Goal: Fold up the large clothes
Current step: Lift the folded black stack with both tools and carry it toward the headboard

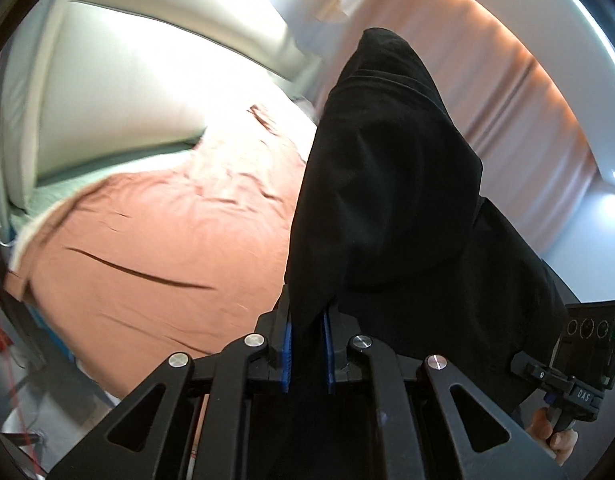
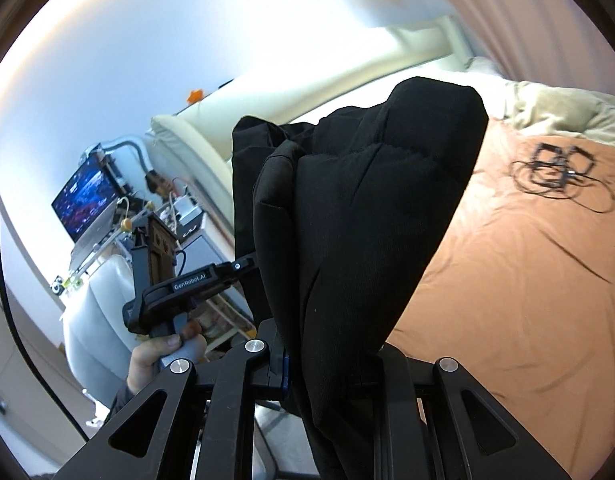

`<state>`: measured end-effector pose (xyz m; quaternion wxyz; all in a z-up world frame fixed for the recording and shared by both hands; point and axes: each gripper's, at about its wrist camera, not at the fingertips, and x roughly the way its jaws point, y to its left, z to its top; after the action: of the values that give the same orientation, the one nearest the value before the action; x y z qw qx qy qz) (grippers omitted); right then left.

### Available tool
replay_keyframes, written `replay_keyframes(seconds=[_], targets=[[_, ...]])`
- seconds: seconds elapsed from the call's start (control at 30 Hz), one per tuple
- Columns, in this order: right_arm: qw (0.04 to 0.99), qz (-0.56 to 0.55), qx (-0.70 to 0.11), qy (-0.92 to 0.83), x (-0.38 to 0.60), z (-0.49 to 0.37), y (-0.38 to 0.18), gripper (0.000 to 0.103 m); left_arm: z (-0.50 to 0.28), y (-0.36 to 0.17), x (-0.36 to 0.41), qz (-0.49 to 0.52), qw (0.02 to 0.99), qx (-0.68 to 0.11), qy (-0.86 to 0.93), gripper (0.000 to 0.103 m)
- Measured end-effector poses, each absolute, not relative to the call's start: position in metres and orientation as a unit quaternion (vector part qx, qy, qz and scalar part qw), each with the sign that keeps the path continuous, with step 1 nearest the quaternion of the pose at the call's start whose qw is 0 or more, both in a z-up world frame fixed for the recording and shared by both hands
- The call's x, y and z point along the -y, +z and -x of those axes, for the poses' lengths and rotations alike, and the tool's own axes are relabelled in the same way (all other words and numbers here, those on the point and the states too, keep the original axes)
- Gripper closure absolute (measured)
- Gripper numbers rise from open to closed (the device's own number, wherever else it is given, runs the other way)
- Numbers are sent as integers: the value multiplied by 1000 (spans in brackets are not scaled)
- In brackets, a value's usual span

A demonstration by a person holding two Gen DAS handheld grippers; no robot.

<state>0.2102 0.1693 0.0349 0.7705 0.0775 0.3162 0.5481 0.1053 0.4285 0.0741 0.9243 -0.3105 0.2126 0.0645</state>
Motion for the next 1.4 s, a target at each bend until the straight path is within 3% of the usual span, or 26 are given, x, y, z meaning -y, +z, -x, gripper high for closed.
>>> replay_keyframes(seconds=[0.23, 0.7, 1.23, 1.4], targets=[[739, -77, -329, 583, -252, -215, 23, 86, -80, 62, -474, 320, 918, -201, 119, 91], [655, -156, -384, 632, -371, -238, -42, 86, -85, 90, -576, 259, 914, -215, 226, 93], [693, -152, -410, 573, -377, -315, -128, 86, -200, 7, -603, 251, 889, -294, 244, 92], [716, -132, -422, 541, -382, -336, -152, 86, -198, -1, -597, 215, 873, -323, 297, 78]])
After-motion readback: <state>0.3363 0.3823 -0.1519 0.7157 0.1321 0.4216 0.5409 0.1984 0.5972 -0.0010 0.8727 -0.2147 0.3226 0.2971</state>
